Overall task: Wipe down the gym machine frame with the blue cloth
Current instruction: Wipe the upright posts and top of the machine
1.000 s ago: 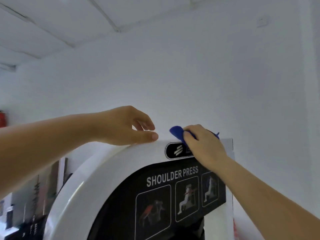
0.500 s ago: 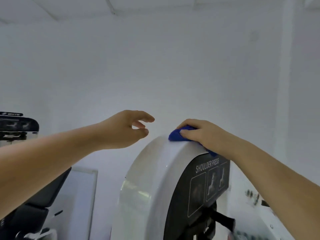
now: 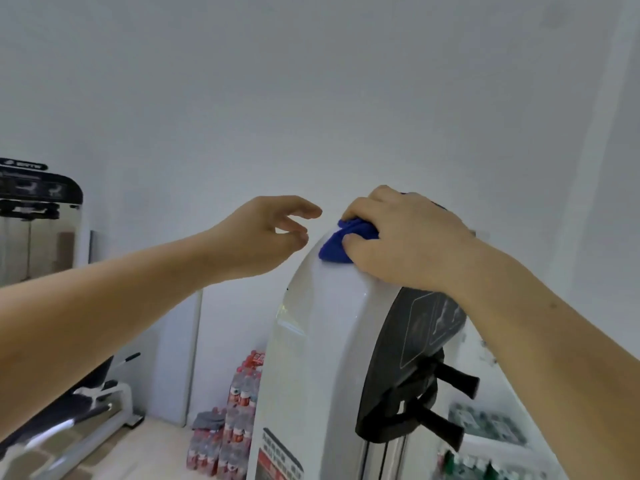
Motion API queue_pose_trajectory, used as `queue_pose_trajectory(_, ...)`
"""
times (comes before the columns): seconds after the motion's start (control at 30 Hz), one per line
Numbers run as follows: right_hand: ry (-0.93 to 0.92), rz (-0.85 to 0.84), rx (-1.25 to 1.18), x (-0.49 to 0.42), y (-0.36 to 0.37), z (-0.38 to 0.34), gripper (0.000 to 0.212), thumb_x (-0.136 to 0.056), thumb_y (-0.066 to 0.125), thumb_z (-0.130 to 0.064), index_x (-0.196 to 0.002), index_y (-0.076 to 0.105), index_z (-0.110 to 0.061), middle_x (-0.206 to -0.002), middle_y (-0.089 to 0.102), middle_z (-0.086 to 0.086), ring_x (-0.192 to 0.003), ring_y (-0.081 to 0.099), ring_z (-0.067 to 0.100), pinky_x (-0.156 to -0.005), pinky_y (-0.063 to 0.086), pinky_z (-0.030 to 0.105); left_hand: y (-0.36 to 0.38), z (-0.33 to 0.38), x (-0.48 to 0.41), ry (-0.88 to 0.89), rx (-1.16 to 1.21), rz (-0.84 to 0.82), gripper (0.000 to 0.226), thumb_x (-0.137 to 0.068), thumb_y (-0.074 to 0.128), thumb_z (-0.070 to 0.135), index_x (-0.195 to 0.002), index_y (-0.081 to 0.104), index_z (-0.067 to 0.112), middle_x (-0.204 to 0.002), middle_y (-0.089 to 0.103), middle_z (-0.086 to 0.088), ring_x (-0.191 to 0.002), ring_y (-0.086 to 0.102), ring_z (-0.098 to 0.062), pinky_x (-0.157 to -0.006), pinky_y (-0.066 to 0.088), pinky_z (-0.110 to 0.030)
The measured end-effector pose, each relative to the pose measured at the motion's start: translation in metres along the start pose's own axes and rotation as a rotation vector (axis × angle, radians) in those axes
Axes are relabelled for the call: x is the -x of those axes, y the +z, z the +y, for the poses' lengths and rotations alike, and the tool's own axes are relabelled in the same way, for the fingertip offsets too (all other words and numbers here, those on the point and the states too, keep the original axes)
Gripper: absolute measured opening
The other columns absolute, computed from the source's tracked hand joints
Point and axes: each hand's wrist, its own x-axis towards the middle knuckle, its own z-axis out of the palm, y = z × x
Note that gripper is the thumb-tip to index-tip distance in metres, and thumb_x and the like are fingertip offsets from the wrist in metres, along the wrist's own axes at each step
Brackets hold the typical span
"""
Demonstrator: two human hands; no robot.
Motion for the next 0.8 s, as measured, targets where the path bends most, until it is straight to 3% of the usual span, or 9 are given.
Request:
queue_pose_trajectory(0.17, 0.003, 0.151, 0.188, 0.024, 0.02, -0.04, 0.04, -0.091, 0.043, -0.046, -0.128, 0.055, -0.037, -0.127, 0.054, -0.012, -0.112, 0.05, 0.021, -0.102, 0.042, 0.044, -0.003, -0.014, 0.013, -0.007, 0.278, -0.021, 0.037, -0.097, 0.056, 0.008, -0.122, 0.069, 0.032, -0.111, 0.072, 0.019, -0.093, 0.066, 0.006, -0.098, 0.051, -0.027)
queue_pose_trajectory(0.3, 0.055, 0.245, 0.143, 0.037, 0.034, -0.069, 0.057, -0.084, 0.058, -0.04, -0.139, 0.047, -0.031, -0.127, 0.059, -0.013, -0.112, 0.054, 0.016, -0.099, 0.045, 0.037, -0.008, -0.029, 0.028, 0.161, 0.418, -0.054, 0.038, -0.099, 0.055, 0.008, -0.129, 0.066, 0.029, -0.124, 0.067, 0.017, -0.11, 0.064, 0.001, -0.105, 0.049, -0.034)
queue_pose_trajectory(0.43, 0.19, 0.217, -0.029, 0.033, 0.039, -0.092, 0.092, -0.078, 0.071, -0.031, -0.15, 0.015, -0.038, -0.145, 0.038, -0.014, -0.11, 0.058, 0.014, -0.089, 0.054, 0.038, -0.012, -0.044, 0.04, 0.361, 0.495, -0.095, 0.046, -0.1, 0.052, 0.014, -0.142, 0.054, 0.032, -0.143, 0.052, 0.021, -0.131, 0.048, 0.004, -0.111, 0.043, -0.03)
queue_pose_trajectory(0.53, 0.279, 0.167, -0.448, 0.02, 0.031, -0.101, 0.1, -0.063, 0.071, -0.027, -0.145, 0.018, -0.045, -0.139, 0.034, -0.012, -0.125, 0.049, 0.004, -0.098, 0.053, 0.031, -0.013, -0.043, 0.037, 0.54, 0.442, -0.185, 0.055, -0.098, 0.046, 0.023, -0.15, 0.045, 0.038, -0.159, 0.034, 0.02, -0.147, 0.023, 0.007, -0.121, 0.026, -0.03)
queue_pose_trajectory(0.63, 0.319, 0.271, -0.774, 0.01, 0.022, -0.107, 0.09, -0.052, 0.056, -0.012, -0.134, 0.033, -0.039, -0.129, 0.04, -0.002, -0.115, 0.054, 0.01, -0.08, 0.054, 0.02, -0.009, -0.035, 0.03, 0.702, 0.37, -0.258, 0.045, -0.108, 0.042, 0.021, -0.152, 0.045, 0.03, -0.16, 0.032, 0.021, -0.147, 0.024, 0.006, -0.122, 0.023, -0.026)
queue_pose_trajectory(0.7, 0.373, 0.408, -0.967, 0.012, 0.018, -0.106, 0.074, -0.059, 0.052, -0.008, -0.127, 0.044, -0.036, -0.125, 0.048, -0.001, -0.113, 0.059, 0.013, -0.088, 0.053, 0.027, 0.001, -0.035, 0.027, 0.753, 0.245, -0.216, 0.046, -0.107, 0.039, 0.035, -0.152, 0.043, 0.028, -0.16, 0.035, 0.016, -0.148, 0.028, -0.004, -0.122, 0.025, -0.034)
queue_pose_trajectory(0.73, 0.399, 0.499, -0.958, 0.015, 0.018, -0.103, 0.064, -0.066, 0.053, -0.009, -0.124, 0.047, -0.034, -0.122, 0.051, -0.001, -0.11, 0.06, 0.01, -0.091, 0.052, 0.029, 0.006, -0.035, 0.028, 0.725, 0.193, -0.2, 0.052, -0.105, 0.037, 0.047, -0.154, 0.04, 0.029, -0.16, 0.036, 0.015, -0.148, 0.027, -0.007, -0.122, 0.024, -0.035)
queue_pose_trajectory(0.8, 0.418, 0.65, -0.696, 0.021, 0.021, -0.099, 0.045, -0.083, 0.054, -0.006, -0.12, 0.052, -0.031, -0.117, 0.057, -0.006, -0.109, 0.058, 0.004, -0.091, 0.046, 0.024, 0.019, -0.038, 0.033, 0.606, 0.192, -0.187, 0.071, -0.096, 0.037, 0.069, -0.156, 0.036, 0.032, -0.161, 0.033, 0.016, -0.15, 0.019, -0.007, -0.123, 0.02, -0.033)
